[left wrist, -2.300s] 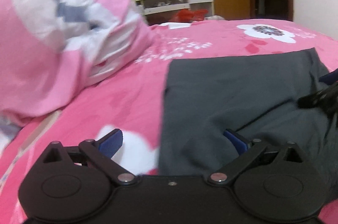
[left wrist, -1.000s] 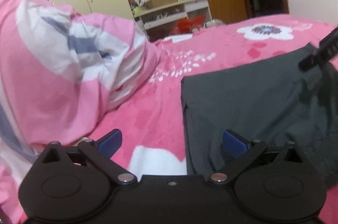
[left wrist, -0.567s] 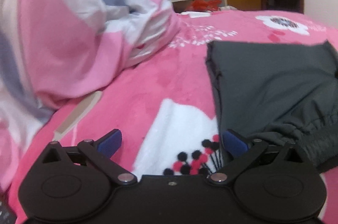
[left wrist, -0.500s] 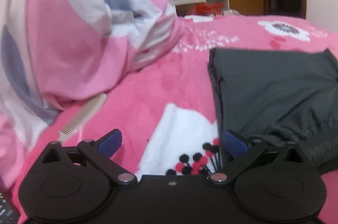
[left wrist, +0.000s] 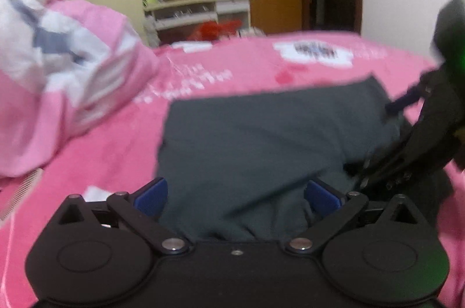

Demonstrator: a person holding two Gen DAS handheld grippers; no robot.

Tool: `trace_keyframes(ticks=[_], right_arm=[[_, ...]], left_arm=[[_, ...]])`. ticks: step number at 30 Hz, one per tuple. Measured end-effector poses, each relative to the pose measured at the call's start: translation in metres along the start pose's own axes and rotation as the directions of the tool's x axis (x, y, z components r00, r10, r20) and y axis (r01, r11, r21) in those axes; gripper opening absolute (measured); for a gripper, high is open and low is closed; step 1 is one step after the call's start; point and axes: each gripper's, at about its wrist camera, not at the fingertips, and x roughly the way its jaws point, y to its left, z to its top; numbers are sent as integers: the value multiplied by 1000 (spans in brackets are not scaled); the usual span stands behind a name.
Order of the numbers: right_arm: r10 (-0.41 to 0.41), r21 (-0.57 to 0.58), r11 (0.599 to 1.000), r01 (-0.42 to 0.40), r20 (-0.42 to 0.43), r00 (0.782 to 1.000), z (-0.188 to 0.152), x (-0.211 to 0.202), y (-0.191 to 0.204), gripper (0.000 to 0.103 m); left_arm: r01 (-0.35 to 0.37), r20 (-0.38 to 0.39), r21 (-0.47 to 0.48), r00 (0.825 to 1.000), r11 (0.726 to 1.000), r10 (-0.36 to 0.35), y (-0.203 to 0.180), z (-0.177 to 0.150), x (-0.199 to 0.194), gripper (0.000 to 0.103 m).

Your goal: Fold clothes

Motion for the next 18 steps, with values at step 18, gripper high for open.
trace_keyframes(ticks=[18], right_arm=[[61,70,996,-61,-4,998,-22,-14,-13,103]], left_arm=[[-83,8,-15,997,996,83,8,-13,-47,103]])
